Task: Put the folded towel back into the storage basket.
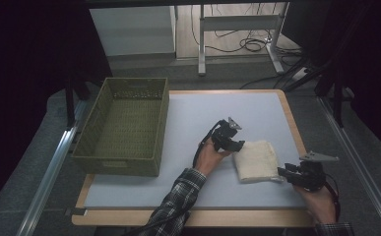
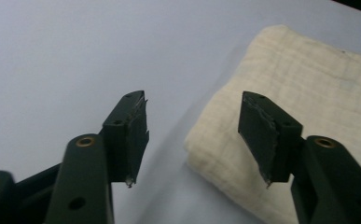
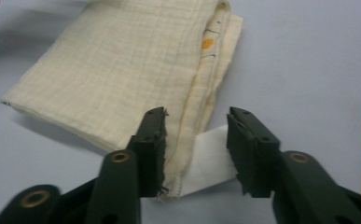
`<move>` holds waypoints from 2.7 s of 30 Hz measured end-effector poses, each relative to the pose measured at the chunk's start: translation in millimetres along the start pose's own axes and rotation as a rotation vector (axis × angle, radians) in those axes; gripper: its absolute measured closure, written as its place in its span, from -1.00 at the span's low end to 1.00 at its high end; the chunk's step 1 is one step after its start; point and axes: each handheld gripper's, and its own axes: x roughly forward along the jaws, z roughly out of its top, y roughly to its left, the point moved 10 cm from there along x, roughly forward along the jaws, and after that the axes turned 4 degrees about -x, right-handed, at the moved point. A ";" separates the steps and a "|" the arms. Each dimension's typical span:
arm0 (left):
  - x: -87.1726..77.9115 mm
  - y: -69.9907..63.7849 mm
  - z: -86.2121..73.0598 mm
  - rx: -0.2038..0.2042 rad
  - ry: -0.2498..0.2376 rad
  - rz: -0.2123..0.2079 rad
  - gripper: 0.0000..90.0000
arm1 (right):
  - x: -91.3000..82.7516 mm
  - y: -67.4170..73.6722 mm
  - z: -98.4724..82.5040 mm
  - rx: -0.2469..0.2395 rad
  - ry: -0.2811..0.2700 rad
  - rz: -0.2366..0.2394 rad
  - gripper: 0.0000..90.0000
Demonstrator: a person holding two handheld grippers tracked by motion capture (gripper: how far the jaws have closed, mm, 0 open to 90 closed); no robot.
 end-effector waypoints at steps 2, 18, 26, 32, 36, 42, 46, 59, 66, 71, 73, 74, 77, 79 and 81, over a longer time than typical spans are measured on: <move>3.4 4.0 -4.6 -0.027 0.013 0.001 -0.11 | 6.2 2.0 -2.9 -0.007 0.028 0.003 0.13; 22.1 -7.5 -18.3 -0.091 0.035 -0.129 0.37 | 12.9 14.4 -11.6 0.079 0.054 0.079 0.77; 19.7 -13.8 -14.9 -0.044 0.019 -0.122 0.87 | 12.4 14.6 -10.8 0.072 0.038 0.092 0.81; 6.9 -9.8 -3.6 -0.019 -0.024 -0.091 0.86 | 9.6 18.8 -2.9 0.054 0.022 0.100 0.82; -3.3 -5.1 2.0 -0.003 -0.039 -0.070 0.86 | 7.3 24.5 6.5 0.035 0.003 0.109 0.81; -15.3 3.5 5.1 0.013 -0.043 -0.041 0.86 | 5.4 34.8 21.7 0.011 -0.021 0.131 0.81; -23.0 9.8 5.2 0.027 -0.039 -0.024 0.86 | 5.9 40.3 29.4 0.007 -0.032 0.147 0.81; -58.9 35.3 10.2 0.047 -0.037 0.050 0.85 | 12.3 65.5 59.7 -0.055 -0.052 0.175 0.81; -90.2 56.9 16.1 0.051 -0.044 0.108 0.85 | 19.7 85.6 84.4 -0.094 -0.065 0.194 0.81; -115.0 74.1 21.8 0.050 -0.059 0.150 0.85 | 26.2 100.1 107.2 -0.121 -0.079 0.203 0.81; -124.4 81.8 23.2 0.052 -0.064 0.166 0.85 | 29.5 106.0 115.8 -0.129 -0.082 0.208 0.81; -129.2 86.1 23.3 0.058 -0.061 0.175 0.85 | 31.4 109.4 120.0 -0.130 -0.083 0.213 0.81; -140.8 98.5 23.2 0.055 -0.065 0.198 0.85 | 37.8 119.6 132.5 -0.141 -0.087 0.223 0.81; -147.1 107.2 22.2 0.051 -0.065 0.214 0.85 | 42.6 126.8 140.1 -0.153 -0.084 0.230 0.81; -153.4 116.9 20.8 0.053 -0.061 0.228 0.85 | 47.2 134.2 147.0 -0.166 -0.078 0.236 0.81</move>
